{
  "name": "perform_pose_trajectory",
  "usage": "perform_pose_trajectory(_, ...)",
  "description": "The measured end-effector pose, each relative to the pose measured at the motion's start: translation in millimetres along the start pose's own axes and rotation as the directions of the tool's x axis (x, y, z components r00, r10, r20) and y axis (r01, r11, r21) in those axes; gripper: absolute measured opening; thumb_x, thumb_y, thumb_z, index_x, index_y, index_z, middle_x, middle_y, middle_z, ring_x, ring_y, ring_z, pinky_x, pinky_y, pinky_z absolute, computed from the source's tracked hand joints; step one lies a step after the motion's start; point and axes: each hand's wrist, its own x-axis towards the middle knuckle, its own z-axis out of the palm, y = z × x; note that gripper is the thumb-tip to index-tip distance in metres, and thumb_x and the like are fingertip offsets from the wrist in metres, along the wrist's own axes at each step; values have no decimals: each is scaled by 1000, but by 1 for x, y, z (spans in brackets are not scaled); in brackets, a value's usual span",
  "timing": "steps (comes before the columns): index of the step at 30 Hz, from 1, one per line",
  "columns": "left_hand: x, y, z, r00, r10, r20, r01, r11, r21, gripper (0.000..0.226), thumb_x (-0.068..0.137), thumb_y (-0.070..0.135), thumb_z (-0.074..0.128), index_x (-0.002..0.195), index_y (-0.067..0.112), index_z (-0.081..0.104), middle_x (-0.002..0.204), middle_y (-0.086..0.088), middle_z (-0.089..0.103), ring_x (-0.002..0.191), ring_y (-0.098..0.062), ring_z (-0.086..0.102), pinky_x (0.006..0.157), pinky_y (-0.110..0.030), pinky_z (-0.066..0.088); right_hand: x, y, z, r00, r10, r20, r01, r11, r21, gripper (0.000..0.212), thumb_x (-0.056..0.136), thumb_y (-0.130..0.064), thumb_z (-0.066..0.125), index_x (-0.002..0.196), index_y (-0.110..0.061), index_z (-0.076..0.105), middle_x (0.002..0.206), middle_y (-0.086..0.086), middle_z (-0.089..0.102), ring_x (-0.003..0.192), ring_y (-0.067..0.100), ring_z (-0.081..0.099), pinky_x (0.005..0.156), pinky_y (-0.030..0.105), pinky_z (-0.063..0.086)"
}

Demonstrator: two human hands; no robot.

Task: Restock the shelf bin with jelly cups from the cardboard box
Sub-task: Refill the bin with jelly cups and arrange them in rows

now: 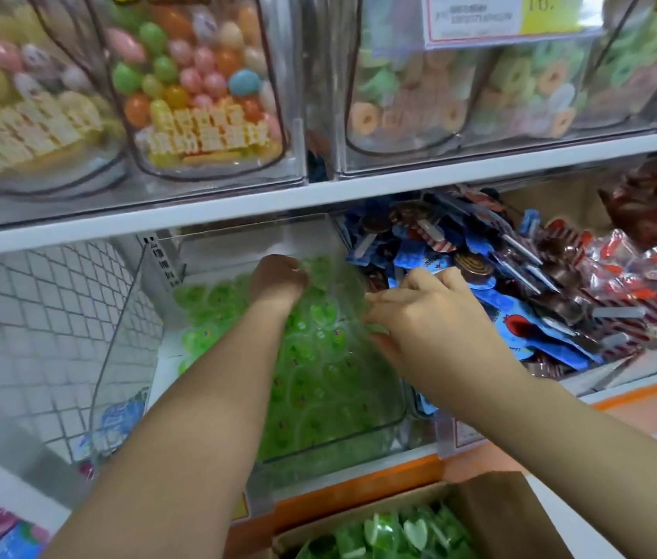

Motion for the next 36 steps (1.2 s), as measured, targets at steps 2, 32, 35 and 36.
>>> perform_pose_trajectory(2, 1, 0, 0, 1000, 16, 1, -16, 998, 64, 4, 83, 10, 65, 79, 9, 68, 109, -18, 67, 101, -30, 62, 83, -31, 47, 1, 0, 1, 1000, 5, 8, -5, 1000, -7, 5, 70, -22, 71, 71, -23, 66, 74, -7, 68, 70, 22, 51, 64, 35, 20)
perform_pose_trajectory(32, -36, -26, 2, 842, 283, 460, -532, 583, 614, 68, 100, 39, 35, 151, 16, -4, 159, -10, -9, 147, -24, -1, 117, -45, -4, 2, -8, 1, 994, 82, 69, -72, 988, -136, 24, 54, -13, 81, 67, -26, 66, 59, -10, 62, 63, 18, 50, 61, 34, 6)
perform_pose_trajectory(35, -36, -29, 1, 832, 318, 455, -551, 567, 612, 71, 99, 40, 38, 151, 16, -3, 158, -11, -13, 147, -25, -3, 116, -45, -4, 1, -7, 2, 996, 80, 47, -74, 991, -112, 25, 52, -14, 83, 65, -28, 66, 66, -10, 67, 63, 17, 50, 62, 33, 8)
perform_pose_trajectory(36, -36, -30, 1, 837, 315, 447, -543, 577, 610, 73, 98, 41, 40, 151, 17, -4, 158, -11, -15, 146, -26, -6, 117, -45, -5, 1, -7, 2, 996, 82, 43, -77, 991, -112, 26, 51, -14, 83, 63, -28, 65, 64, -10, 66, 62, 17, 49, 62, 32, 9)
